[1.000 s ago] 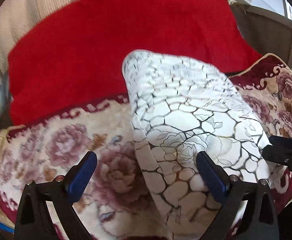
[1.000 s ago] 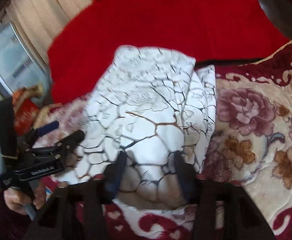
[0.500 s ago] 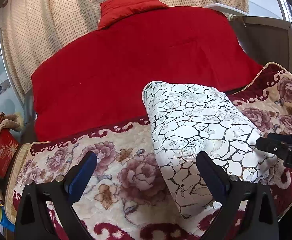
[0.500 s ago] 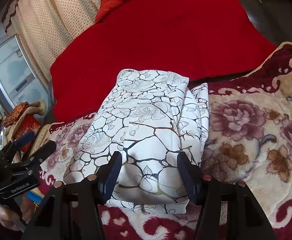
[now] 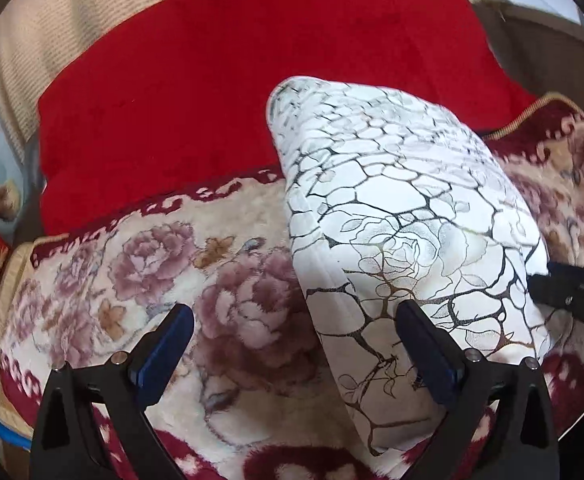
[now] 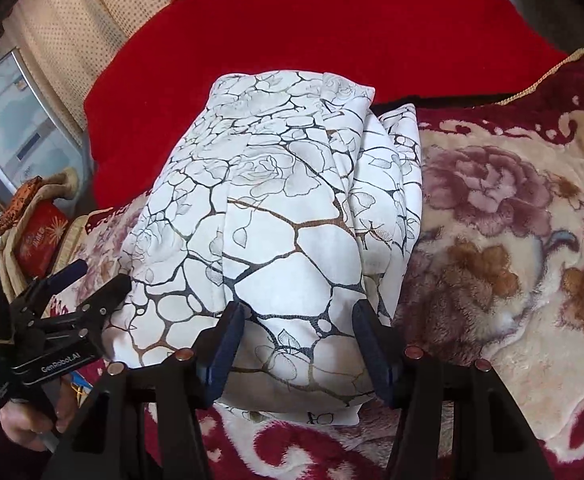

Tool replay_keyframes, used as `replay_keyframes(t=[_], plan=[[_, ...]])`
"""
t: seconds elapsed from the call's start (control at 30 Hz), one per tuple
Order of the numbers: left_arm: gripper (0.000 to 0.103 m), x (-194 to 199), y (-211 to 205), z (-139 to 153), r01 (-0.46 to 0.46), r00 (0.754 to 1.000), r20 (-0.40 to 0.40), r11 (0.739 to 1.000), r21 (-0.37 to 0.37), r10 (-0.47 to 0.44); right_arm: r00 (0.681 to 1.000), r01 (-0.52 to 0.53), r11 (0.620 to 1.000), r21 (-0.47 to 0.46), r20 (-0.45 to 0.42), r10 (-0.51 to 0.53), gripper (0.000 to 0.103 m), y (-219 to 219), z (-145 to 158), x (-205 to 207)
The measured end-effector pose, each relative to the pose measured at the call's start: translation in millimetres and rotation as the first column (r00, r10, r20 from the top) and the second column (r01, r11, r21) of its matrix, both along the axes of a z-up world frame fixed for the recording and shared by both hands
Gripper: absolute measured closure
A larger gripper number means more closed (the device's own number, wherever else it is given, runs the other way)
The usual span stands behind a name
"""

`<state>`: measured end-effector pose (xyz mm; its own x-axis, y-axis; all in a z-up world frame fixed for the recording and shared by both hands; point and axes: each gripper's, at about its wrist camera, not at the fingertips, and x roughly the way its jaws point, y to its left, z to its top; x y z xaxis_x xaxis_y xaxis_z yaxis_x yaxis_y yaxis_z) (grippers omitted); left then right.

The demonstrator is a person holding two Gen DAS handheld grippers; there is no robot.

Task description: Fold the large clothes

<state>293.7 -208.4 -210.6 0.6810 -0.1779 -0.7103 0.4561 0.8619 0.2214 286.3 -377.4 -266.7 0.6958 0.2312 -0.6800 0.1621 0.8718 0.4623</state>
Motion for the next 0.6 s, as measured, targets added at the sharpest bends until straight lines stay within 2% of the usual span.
replay_keyframes(t=[0.1,0.17,0.3,0.33,0.37,0.43,0.5,0.6], plan=[[0.000,8,-6,-6,0.018,0.999,-0.036,1.000,0.021,-0.018,1.000,-0.011,1.000,-0.006,0.006,0.011,0.043,-1,1,0],[0.000,16,-5,-2,0.028,0.997,-0.077,1.000,0.001,-0.028,1.000,-0.018,1.000,-0.017,0.014,0.018,0.043,-1,0,1],[0.000,33,12,22,0.019,0.988,-0.150,0.991,-0.133,-0.039,1.000,0.001,0.999,0.039,0.016,-0.002,0.043,-7,7,-5],[0.000,36,15,29,0.014,0.989,-0.140,0.987,-0.159,-0.037,1.000,0.004,0.999,0.043,0.004,-0.004,0.043,-8,12,-6],[0.000,41,24,43,0.008,0.994,-0.105,0.975,-0.222,-0.032,1.000,0.005,0.999,0.050,-0.005,-0.005,0.043,-11,22,-8],[0.000,53,34,55,-0.008,0.997,-0.071,0.961,-0.276,-0.012,0.999,0.009,0.997,0.078,0.038,-0.012,0.043,-17,41,-14],[0.000,71,35,52,-0.033,0.998,-0.058,0.970,-0.241,0.020,0.993,0.042,0.993,0.107,0.107,-0.053,0.041,-29,63,-14],[0.000,90,28,35,-0.034,0.999,-0.038,0.979,-0.203,0.027,0.990,0.082,0.992,0.101,0.104,-0.092,0.041,-38,79,20]])
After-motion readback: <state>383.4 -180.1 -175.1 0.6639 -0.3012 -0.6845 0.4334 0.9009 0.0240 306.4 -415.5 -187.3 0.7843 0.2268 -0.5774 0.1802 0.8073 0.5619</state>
